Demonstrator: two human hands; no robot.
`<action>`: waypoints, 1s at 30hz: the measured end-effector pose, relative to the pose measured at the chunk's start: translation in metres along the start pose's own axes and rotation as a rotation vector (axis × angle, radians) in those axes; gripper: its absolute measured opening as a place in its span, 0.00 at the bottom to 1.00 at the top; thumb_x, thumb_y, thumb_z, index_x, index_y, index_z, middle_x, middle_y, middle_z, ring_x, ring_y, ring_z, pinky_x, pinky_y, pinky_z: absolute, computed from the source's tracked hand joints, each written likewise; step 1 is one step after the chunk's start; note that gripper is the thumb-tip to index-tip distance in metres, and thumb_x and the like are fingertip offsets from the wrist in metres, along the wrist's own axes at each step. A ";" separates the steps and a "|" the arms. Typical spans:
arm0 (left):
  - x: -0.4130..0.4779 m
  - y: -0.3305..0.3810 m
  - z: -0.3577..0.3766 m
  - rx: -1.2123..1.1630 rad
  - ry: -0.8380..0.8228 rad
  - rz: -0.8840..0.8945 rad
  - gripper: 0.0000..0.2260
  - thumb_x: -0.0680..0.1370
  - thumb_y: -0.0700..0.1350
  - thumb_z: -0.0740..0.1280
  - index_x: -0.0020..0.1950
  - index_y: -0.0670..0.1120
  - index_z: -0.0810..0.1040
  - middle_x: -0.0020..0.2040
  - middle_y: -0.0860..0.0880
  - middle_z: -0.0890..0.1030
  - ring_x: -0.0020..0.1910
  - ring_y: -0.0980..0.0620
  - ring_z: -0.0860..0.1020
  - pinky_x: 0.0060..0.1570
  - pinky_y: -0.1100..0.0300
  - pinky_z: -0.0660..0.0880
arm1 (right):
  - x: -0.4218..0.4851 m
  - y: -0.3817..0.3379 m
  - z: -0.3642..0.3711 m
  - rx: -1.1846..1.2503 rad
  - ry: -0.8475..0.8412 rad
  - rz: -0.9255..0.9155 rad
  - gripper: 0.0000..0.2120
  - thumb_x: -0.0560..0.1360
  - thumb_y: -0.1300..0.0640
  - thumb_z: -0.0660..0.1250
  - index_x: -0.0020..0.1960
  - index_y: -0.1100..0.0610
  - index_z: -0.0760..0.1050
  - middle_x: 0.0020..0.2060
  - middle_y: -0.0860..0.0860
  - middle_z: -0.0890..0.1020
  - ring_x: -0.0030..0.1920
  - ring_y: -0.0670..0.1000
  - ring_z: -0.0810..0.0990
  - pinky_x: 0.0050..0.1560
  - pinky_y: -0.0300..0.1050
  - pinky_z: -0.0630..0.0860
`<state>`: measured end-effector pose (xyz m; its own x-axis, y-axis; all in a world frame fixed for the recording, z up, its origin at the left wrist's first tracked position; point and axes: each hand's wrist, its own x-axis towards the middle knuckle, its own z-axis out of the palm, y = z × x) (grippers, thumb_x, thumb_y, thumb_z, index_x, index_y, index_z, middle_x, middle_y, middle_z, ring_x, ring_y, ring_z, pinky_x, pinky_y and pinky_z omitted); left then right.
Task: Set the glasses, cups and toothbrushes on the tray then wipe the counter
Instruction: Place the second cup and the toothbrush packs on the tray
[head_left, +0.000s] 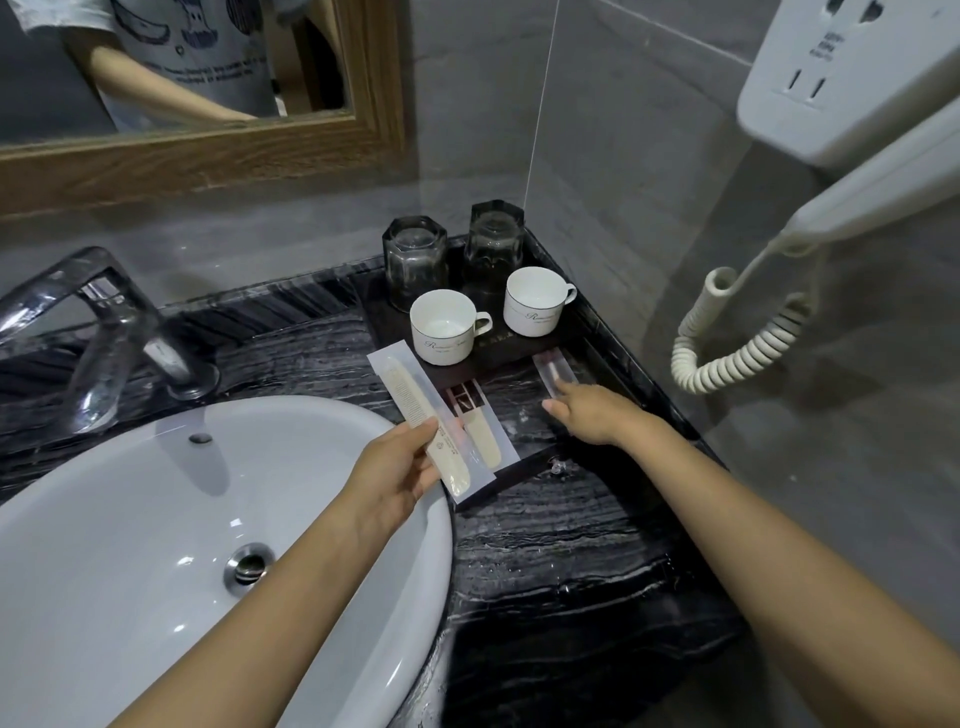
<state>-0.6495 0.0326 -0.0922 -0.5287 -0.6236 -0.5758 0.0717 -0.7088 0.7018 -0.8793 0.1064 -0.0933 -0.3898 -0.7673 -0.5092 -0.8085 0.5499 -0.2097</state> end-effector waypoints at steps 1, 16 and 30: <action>0.000 0.000 0.000 0.002 0.005 0.000 0.07 0.78 0.39 0.62 0.48 0.43 0.79 0.39 0.49 0.86 0.37 0.56 0.84 0.31 0.64 0.79 | -0.001 0.001 0.000 -0.016 -0.007 0.011 0.29 0.81 0.44 0.48 0.77 0.58 0.50 0.76 0.57 0.59 0.75 0.58 0.60 0.72 0.53 0.61; -0.005 -0.006 0.005 0.010 0.023 0.002 0.07 0.78 0.39 0.62 0.49 0.43 0.80 0.42 0.48 0.86 0.39 0.55 0.83 0.36 0.63 0.81 | -0.001 0.030 -0.001 -0.038 -0.063 -0.093 0.28 0.80 0.41 0.49 0.77 0.51 0.51 0.76 0.54 0.61 0.75 0.56 0.61 0.73 0.53 0.61; -0.012 -0.014 0.067 -0.100 -0.079 -0.055 0.07 0.79 0.39 0.59 0.49 0.40 0.76 0.42 0.44 0.82 0.39 0.50 0.82 0.38 0.60 0.82 | -0.094 -0.042 0.014 0.781 0.246 -0.088 0.11 0.72 0.56 0.70 0.54 0.57 0.77 0.36 0.47 0.78 0.37 0.46 0.77 0.39 0.38 0.73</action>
<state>-0.7007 0.0727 -0.0670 -0.5992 -0.5577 -0.5744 0.1228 -0.7730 0.6224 -0.8026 0.1606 -0.0481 -0.4981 -0.8186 -0.2859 -0.3358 0.4861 -0.8068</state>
